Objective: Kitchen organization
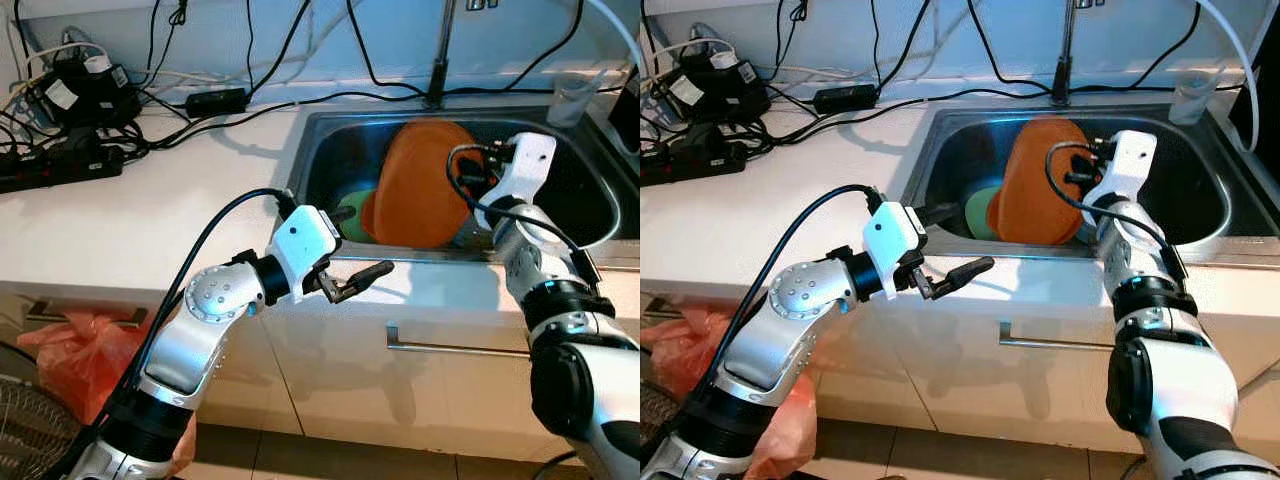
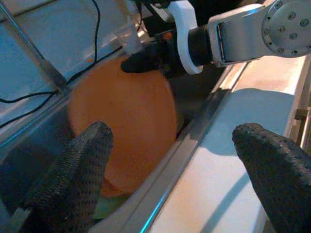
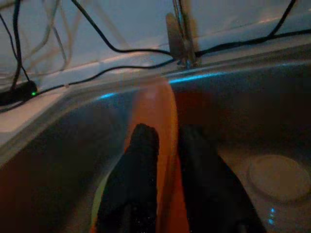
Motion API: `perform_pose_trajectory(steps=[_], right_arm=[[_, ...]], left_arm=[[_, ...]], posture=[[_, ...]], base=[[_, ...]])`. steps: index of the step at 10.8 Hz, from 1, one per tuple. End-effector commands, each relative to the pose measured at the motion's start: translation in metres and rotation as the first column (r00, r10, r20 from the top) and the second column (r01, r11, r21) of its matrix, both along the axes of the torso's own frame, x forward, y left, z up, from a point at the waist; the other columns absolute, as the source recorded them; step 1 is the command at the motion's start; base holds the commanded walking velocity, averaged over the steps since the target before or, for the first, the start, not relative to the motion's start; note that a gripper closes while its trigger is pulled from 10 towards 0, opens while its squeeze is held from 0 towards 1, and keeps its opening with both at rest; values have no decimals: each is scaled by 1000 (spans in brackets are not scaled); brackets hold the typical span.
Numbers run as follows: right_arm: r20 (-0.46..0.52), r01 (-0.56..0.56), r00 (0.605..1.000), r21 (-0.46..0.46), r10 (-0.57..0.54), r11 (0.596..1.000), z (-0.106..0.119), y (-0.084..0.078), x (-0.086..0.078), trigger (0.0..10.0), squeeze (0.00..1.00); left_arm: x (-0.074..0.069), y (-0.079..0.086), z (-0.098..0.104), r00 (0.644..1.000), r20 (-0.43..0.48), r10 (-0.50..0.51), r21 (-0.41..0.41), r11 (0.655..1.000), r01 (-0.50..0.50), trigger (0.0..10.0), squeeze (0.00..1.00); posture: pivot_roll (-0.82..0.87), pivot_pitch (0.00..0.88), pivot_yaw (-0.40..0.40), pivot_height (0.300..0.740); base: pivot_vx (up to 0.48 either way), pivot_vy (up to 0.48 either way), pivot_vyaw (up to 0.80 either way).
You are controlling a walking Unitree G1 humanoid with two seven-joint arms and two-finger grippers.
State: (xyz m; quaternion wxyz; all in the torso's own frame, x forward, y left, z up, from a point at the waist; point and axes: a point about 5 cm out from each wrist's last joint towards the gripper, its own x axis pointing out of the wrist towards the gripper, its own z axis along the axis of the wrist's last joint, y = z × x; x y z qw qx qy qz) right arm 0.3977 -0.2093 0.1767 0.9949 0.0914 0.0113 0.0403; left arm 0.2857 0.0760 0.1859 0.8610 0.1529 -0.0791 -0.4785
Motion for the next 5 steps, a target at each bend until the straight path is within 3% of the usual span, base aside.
perform_pose_trajectory(steps=[1, 5], right_arm=[[39, -25, 999, 2, 24, 1000, 11, 7, 4, 10000, 1000], [35, -27, 999, 4, 26, 1000, 9, 5, 4, 10000, 1000]], left_arm=[[-1, 2, 0, 1000, 4, 10, 10, 1000, -10, 10000, 1000], [-1, 2, -1, 1000, -1, 18, 7, 1000, -18, 10000, 1000]], posture=[[41, 0, 102, 740], [37, 0, 103, 740]], base=[[0, 0, 0], [0, 0, 0]])
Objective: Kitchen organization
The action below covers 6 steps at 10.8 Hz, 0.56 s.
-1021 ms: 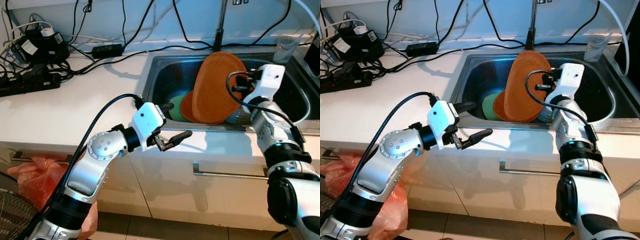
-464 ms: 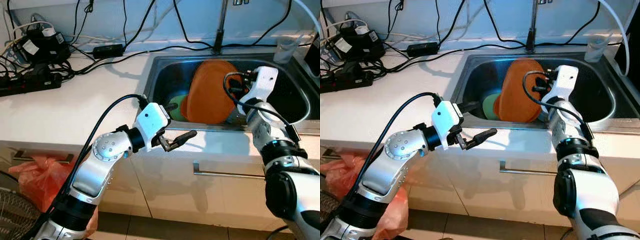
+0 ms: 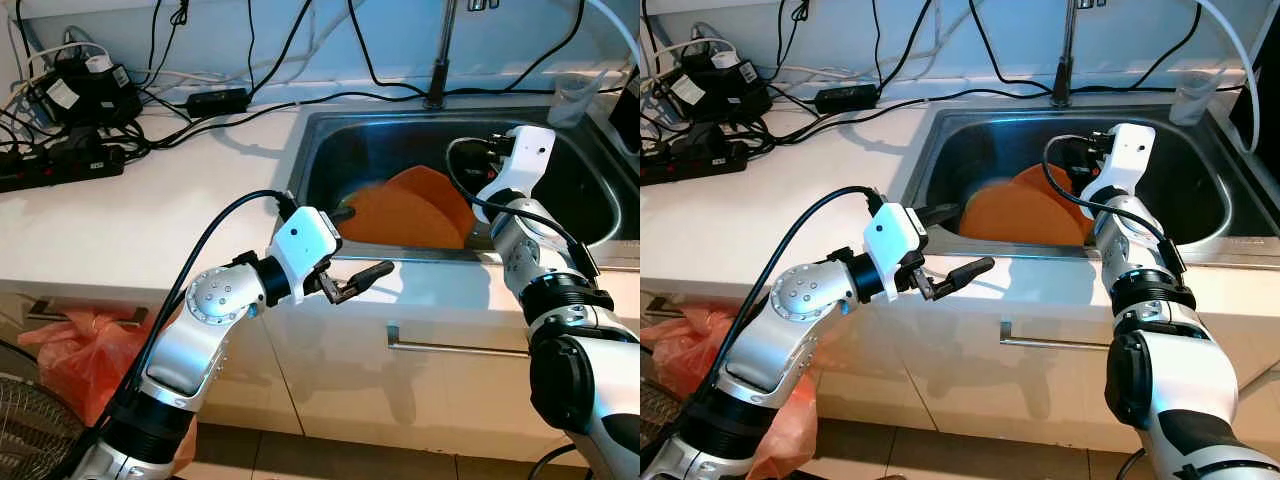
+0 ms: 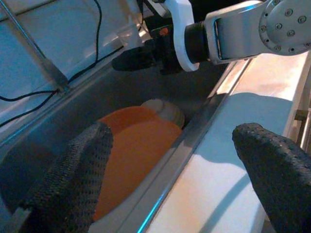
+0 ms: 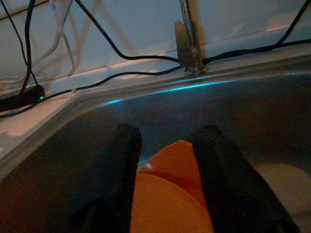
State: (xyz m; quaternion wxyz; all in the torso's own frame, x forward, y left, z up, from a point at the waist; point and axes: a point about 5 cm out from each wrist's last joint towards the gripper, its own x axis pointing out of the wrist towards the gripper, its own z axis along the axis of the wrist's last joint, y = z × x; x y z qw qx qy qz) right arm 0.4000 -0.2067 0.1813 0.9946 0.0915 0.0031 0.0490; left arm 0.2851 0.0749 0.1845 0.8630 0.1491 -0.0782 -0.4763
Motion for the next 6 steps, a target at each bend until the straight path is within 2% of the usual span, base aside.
perform_pose_trajectory(steps=[1, 5, 6], right_arm=[[17, -7, 1000, 4, 7, 1000, 4, 0, 1, 10000, 1000], [28, -13, 1000, -10, 13, 1000, 3, -2, 0, 10000, 1000], [47, -23, 999, -37, 25, 999, 5, -1, -1, 10000, 1000]], left_arm=[[0, 2, 1, 1000, 4, 10, 10, 1000, -10, 10000, 1000], [2, 1, -1, 1000, 1, 13, 0, 1000, -13, 10000, 1000], [8, 2, 0, 997, -2, 77, -24, 997, -77, 10000, 1000]], posture=[[34, 0, 105, 740], [22, 0, 104, 740], [15, 0, 100, 740]], base=[[0, 0, 0], [0, 0, 0], [0, 0, 0]])
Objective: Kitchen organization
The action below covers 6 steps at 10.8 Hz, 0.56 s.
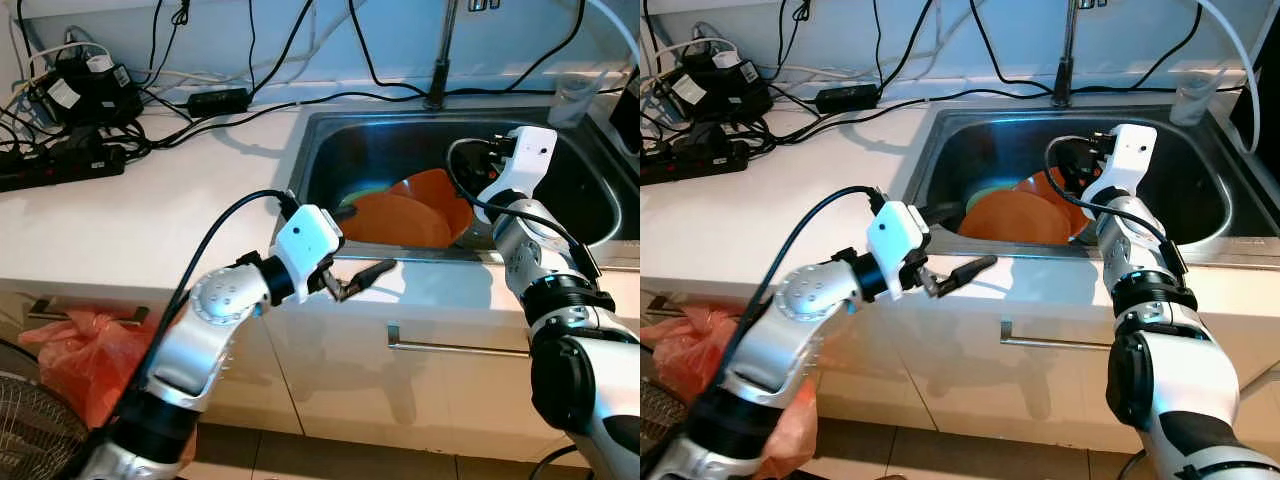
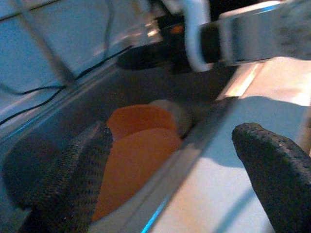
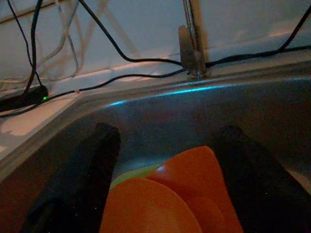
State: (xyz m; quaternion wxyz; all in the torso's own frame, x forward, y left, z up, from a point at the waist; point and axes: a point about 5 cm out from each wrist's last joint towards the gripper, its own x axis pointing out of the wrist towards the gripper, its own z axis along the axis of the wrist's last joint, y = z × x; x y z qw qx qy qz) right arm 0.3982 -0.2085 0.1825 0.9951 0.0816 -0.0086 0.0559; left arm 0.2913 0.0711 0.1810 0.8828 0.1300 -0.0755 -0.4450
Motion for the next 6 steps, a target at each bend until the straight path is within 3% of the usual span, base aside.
perform_pose_trajectory(steps=[1, 2, 3, 4, 5, 6], right_arm=[[46, -20, 999, -37, 22, 999, 7, 2, -1, 10000, 1000], [69, -28, 997, -49, 32, 998, 9, 2, -3, 10000, 1000], [95, -32, 995, -73, 39, 997, 12, 3, -6, 10000, 1000], [124, -40, 991, -84, 50, 996, 16, 5, -10, 10000, 1000], [154, -61, 985, -125, 80, 990, 21, 10, -17, 10000, 1000], [170, -76, 980, -146, 100, 986, 25, 14, -24, 10000, 1000]], left_arm=[[10, 8, 5, 995, 19, 97, -20, 995, -97, 10000, 1000], [18, 10, 6, 982, 24, 189, -55, 981, -188, 10000, 1000], [23, 12, 7, 967, 29, 253, -82, 965, -250, 10000, 290], [28, 17, 11, 940, 47, 337, -120, 937, -329, 10000, 325], [33, 23, 12, 909, 36, 416, -165, 899, -405, 10000, 278], [35, 26, 11, 887, 33, 460, -186, 875, -447, 10000, 0]], posture=[[7, 0, 96, 740], [-2, 0, 91, 740], [-9, 0, 82, 740], [-12, 0, 74, 740], [-19, 0, 59, 740], [-22, 0, 56, 740]], base=[[0, 0, 0], [0, 0, 0], [0, 0, 0], [0, 0, 0], [0, 0, 0], [0, 0, 0]])
